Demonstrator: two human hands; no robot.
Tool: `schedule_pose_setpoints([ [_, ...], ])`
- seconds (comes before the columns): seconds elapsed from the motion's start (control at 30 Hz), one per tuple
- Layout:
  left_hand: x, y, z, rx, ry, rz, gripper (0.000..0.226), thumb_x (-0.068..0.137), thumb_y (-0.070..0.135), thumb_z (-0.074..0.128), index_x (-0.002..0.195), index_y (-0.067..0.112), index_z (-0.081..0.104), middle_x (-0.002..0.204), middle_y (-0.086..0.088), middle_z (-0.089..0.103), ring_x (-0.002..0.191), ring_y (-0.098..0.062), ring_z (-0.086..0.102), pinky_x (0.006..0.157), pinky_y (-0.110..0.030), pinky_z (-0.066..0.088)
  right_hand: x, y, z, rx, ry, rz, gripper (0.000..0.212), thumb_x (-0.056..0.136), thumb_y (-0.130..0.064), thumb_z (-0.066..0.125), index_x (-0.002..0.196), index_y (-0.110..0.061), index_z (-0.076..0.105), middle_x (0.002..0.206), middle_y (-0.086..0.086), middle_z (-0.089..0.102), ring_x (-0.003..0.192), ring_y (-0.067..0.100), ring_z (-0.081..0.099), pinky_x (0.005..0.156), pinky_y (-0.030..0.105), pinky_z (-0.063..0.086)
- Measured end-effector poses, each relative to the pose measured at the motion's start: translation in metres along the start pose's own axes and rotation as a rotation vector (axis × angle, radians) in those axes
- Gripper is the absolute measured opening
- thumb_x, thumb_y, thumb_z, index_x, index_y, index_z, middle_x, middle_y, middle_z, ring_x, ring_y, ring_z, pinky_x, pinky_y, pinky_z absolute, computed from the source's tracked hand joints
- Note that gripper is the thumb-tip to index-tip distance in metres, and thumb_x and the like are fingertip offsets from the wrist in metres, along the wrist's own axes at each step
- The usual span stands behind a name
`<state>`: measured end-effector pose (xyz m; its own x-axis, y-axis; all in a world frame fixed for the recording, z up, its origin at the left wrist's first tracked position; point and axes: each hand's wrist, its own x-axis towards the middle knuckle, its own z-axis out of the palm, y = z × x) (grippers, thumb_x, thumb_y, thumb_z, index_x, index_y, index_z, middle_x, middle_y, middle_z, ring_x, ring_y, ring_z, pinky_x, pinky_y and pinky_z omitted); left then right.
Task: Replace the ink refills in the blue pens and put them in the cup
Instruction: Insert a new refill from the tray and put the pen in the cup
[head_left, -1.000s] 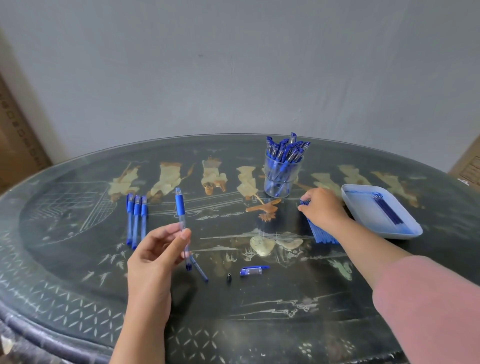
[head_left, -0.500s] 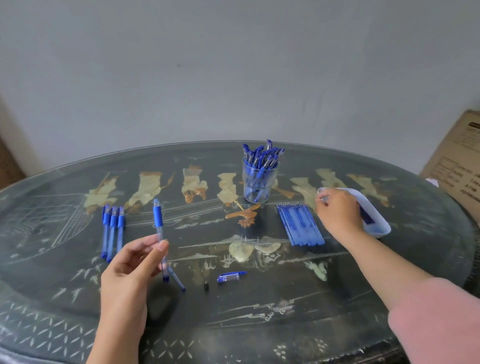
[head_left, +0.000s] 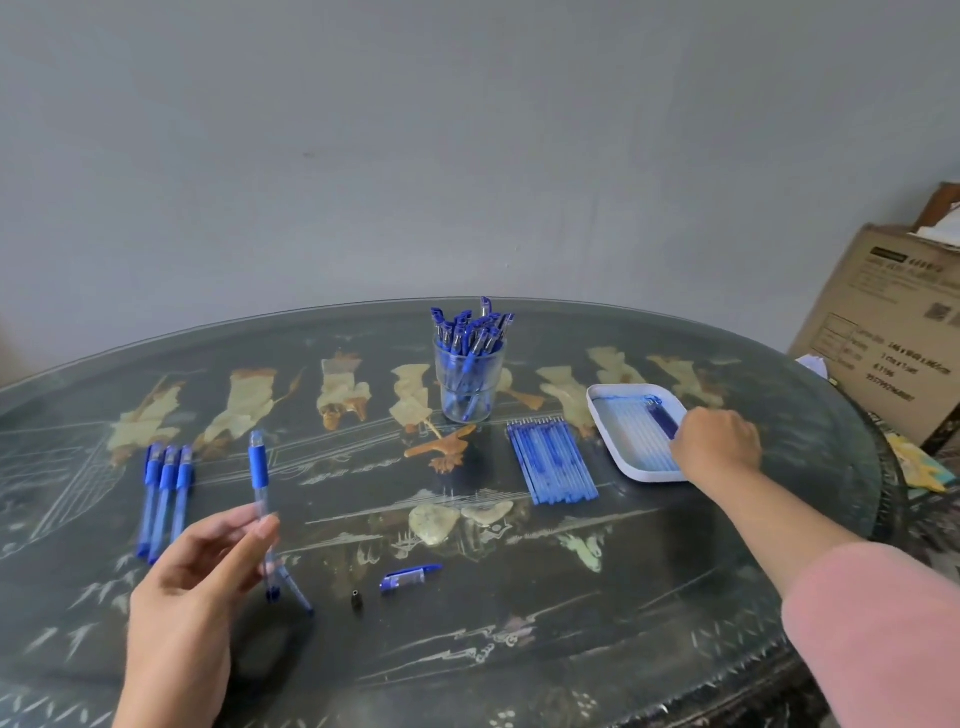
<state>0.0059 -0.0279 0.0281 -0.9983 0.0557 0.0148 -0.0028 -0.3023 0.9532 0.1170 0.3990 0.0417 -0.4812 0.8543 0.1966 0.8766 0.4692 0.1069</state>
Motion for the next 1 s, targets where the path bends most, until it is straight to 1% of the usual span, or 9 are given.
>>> schedule_pose_setpoints([
  [0.27, -0.001, 0.002, 0.001, 0.010, 0.004, -0.019, 0.020, 0.066, 0.013, 0.073, 0.085, 0.018, 0.073, 0.075, 0.002, 0.070, 0.069, -0.005, 0.065, 0.058, -0.012, 0.054, 0.002, -0.003, -0.003, -0.025, -0.008, -0.039, 0.020, 0.092, -0.015, 0.050, 0.105, -0.015, 0.065, 0.109, 0.005, 0.068, 0.109, 0.026, 0.059, 0.092, 0.032, 0.043],
  [0.4, -0.001, 0.002, 0.001, 0.018, 0.003, -0.030, 0.019, 0.072, 0.009, 0.072, 0.089, 0.016, 0.072, 0.074, 0.002, 0.071, 0.069, -0.008, 0.065, 0.058, -0.012, 0.055, 0.003, -0.006, -0.005, 0.011, -0.045, -0.010, 0.020, 0.091, -0.016, 0.053, 0.107, -0.013, 0.064, 0.112, 0.007, 0.067, 0.111, 0.027, 0.058, 0.086, 0.032, 0.044],
  [0.5, -0.001, 0.002, 0.001, 0.015, -0.007, -0.041, 0.014, 0.071, 0.010, 0.073, 0.082, 0.018, 0.076, 0.073, 0.003, 0.071, 0.064, -0.005, 0.066, 0.060, -0.014, 0.056, 0.000, -0.010, -0.005, 0.036, -0.044, 0.009, 0.016, 0.092, -0.022, 0.056, 0.102, -0.014, 0.065, 0.108, 0.006, 0.067, 0.113, 0.027, 0.057, 0.086, 0.033, 0.046],
  [0.6, -0.001, 0.003, 0.000, 0.008, -0.022, -0.023, 0.014, 0.073, 0.008, 0.072, 0.082, 0.018, 0.076, 0.074, 0.003, 0.071, 0.063, -0.003, 0.065, 0.060, -0.013, 0.056, -0.002, -0.011, -0.004, 0.140, 0.003, 0.019, 0.012, 0.091, -0.026, 0.059, 0.087, -0.014, 0.058, 0.099, 0.008, 0.066, 0.110, 0.030, 0.057, 0.085, 0.034, 0.048],
  [0.7, -0.003, 0.005, 0.002, 0.001, -0.048, -0.007, 0.022, 0.073, 0.007, 0.070, 0.094, 0.013, 0.071, 0.072, 0.002, 0.070, 0.060, -0.004, 0.064, 0.060, -0.014, 0.056, -0.001, -0.010, -0.004, 0.354, 0.036, 0.045, 0.020, 0.089, -0.024, 0.061, 0.079, -0.006, 0.060, 0.078, 0.008, 0.058, 0.088, 0.033, 0.060, 0.067, 0.032, 0.048],
  [0.8, -0.008, 0.008, 0.002, 0.005, -0.070, 0.027, 0.042, 0.056, 0.023, 0.078, 0.096, 0.011, 0.071, 0.073, -0.005, 0.070, 0.062, -0.009, 0.065, 0.063, -0.017, 0.058, -0.007, -0.014, -0.017, 0.670, 0.072, 0.063, 0.032, 0.089, -0.017, 0.060, 0.060, -0.003, 0.057, 0.058, 0.011, 0.052, 0.063, 0.034, 0.051, 0.049, 0.030, 0.035],
  [0.87, -0.010, 0.008, -0.001, 0.016, -0.083, 0.031, 0.052, 0.050, 0.031, 0.080, 0.097, 0.011, 0.072, 0.081, -0.011, 0.071, 0.064, -0.013, 0.065, 0.065, -0.019, 0.059, -0.020, -0.021, -0.034, 0.901, 0.109, 0.050, 0.024, 0.087, -0.011, 0.058, 0.068, 0.001, 0.064, 0.064, 0.020, 0.061, 0.070, 0.041, 0.058, 0.061, 0.037, 0.048],
  [0.93, -0.012, 0.009, -0.004, 0.018, -0.093, 0.025, 0.060, 0.046, 0.043, 0.088, 0.097, 0.013, 0.073, 0.088, -0.013, 0.073, 0.069, -0.016, 0.068, 0.067, -0.021, 0.059, -0.038, -0.034, -0.052, 1.181, 0.067, 0.045, 0.012, 0.088, -0.009, 0.058, 0.083, -0.007, 0.069, 0.069, 0.014, 0.067, 0.071, 0.032, 0.062, 0.071, 0.038, 0.054],
  [1.0, -0.015, 0.009, -0.007, 0.021, -0.087, 0.036, 0.073, 0.037, 0.057, 0.093, 0.094, 0.015, 0.075, 0.092, -0.009, 0.075, 0.076, -0.017, 0.070, 0.071, -0.025, 0.060, -0.061, -0.050, -0.070, 1.460, -0.060, 0.016, 0.011, 0.090, -0.006, 0.060, 0.098, -0.009, 0.067, 0.071, 0.005, 0.067, 0.065, 0.021, 0.058, 0.061, 0.031, 0.053],
])
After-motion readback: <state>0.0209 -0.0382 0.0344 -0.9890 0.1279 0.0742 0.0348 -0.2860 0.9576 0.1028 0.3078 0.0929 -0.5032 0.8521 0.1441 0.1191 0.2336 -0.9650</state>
